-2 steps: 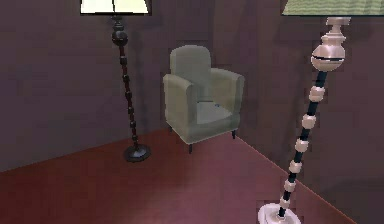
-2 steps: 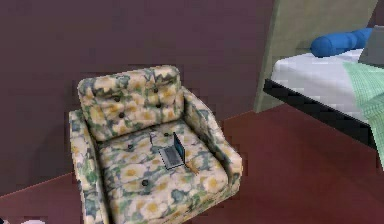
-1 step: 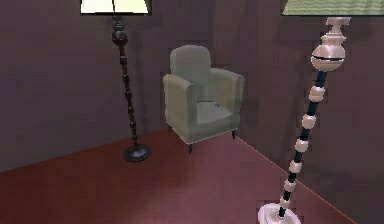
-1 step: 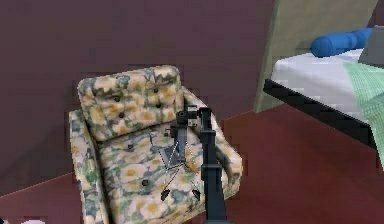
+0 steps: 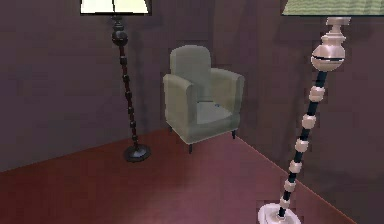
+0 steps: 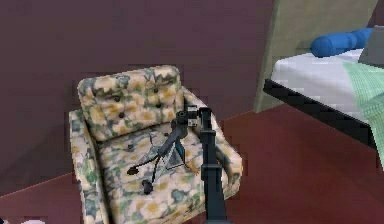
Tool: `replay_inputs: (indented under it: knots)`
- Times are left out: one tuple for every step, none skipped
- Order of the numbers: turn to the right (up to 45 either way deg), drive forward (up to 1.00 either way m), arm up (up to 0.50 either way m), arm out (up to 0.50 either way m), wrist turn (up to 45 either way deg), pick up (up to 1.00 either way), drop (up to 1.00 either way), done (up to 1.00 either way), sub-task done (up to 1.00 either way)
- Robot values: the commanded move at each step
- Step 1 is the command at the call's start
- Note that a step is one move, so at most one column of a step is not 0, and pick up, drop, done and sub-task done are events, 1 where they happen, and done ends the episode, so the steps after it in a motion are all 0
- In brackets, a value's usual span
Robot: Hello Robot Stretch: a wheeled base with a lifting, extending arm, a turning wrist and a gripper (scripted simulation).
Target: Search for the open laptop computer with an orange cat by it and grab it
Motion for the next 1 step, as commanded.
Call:
replay_inputs:
  knots:
    - [0.0, 0.00, 0.00, 0.00, 45.0, 0.00, 0.00, 0.00, 0.00]
